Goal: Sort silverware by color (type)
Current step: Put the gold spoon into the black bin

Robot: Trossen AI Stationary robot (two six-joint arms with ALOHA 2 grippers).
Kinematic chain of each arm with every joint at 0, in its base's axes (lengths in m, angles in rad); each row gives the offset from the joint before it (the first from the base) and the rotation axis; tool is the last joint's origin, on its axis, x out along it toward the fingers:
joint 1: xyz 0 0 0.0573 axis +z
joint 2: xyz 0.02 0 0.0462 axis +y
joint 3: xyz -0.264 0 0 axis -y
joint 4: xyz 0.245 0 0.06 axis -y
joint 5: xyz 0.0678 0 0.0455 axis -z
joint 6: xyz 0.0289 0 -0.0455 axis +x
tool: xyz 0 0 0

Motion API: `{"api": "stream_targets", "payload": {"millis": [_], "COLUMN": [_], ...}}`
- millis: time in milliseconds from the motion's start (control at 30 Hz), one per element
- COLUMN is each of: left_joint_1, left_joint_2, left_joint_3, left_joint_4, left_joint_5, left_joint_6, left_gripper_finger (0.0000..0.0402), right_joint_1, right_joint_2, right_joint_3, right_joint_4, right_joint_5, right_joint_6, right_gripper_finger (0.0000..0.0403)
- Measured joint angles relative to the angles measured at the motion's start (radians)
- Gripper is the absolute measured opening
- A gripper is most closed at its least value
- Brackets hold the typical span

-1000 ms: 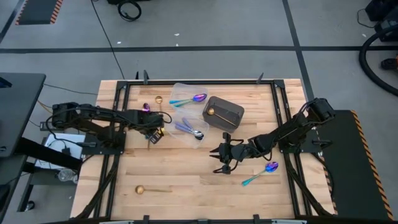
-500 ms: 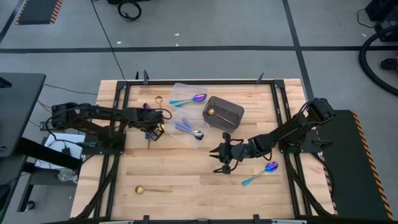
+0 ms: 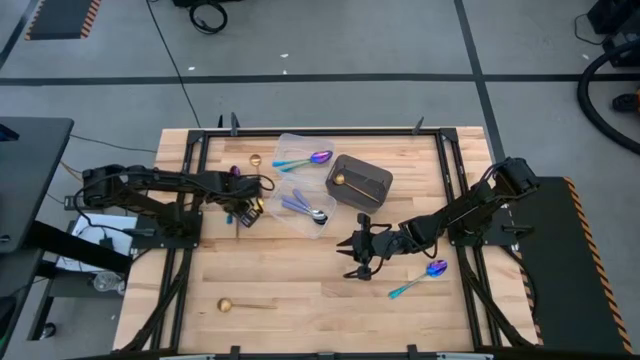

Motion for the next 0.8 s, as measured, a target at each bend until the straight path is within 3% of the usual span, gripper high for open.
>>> {"api": "stream_targets", "payload": {"millis": [300, 800], "left_joint_1": [-0.053, -0.027], "left_joint_2": [0.0, 0.001], "left_joint_3": [0.05, -0.037], "left_joint_4": [-0.127, 0.022], "left_joint_5": [0.003, -0.02], "left_joint_6": [-0.046, -0.023], "left_gripper_finger": [0.0171, 0.0166], "right_joint_1": [0.0, 0.003], "right_joint_2": [0.0, 0.0], "right_joint_3": [0.0, 0.0], "right_joint_4": [0.011, 0.03], "right_joint_5": [0.0, -0.007], "right_joint_6": [0.0, 0.0], "right_gripper_finger": [0.0083, 0.0083]}}
